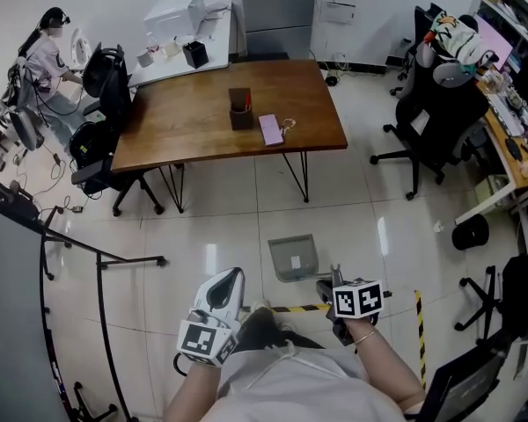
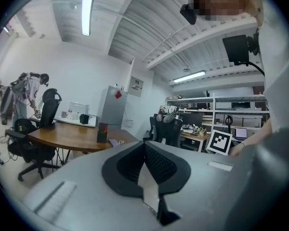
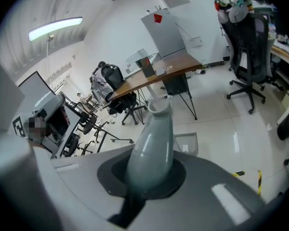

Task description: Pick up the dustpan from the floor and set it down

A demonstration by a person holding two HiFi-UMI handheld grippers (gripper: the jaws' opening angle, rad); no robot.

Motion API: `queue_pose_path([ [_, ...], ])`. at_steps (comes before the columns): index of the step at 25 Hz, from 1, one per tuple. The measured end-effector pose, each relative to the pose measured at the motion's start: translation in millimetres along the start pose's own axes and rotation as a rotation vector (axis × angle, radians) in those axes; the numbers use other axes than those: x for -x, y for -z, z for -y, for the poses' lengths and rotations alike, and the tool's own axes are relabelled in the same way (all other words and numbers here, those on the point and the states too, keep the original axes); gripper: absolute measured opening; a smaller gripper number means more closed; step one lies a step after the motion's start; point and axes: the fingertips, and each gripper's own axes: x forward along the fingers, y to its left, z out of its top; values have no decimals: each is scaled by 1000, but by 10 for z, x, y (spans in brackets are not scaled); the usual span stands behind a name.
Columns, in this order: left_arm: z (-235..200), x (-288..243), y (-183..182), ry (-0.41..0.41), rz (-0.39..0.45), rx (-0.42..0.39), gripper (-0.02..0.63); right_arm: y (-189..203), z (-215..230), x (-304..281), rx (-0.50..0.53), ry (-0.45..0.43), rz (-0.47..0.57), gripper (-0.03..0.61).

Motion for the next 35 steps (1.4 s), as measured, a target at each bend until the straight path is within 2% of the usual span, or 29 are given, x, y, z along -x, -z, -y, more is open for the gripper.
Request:
queue_pose_path([
  [5, -304, -336, 122, 49, -28, 31, 15, -222, 69, -275, -40, 21, -23, 5],
  [12, -872, -892, -104, 85, -40, 54, 15, -711, 202, -683, -70, 60, -45, 5],
  [19, -1232, -1292, 10, 48, -86, 77, 15, -1143, 574, -1156, -76, 90, -57, 5],
  [22, -1248, -1448, 53, 15, -88, 105, 15, -1336, 810, -1397, -91, 94, -66, 5],
  [27, -1265, -1655, 272, 14, -121, 120, 15, -1599, 1132, -1844, -93, 102, -78, 5],
  [31, -1366, -1793, 380, 3, -139, 117, 15, -1700, 1323, -2181, -59, 103, -107, 5],
  [35, -1546, -1893, 667, -14, -141, 108, 15, -1679, 1480, -2468, -71, 100, -95, 5],
])
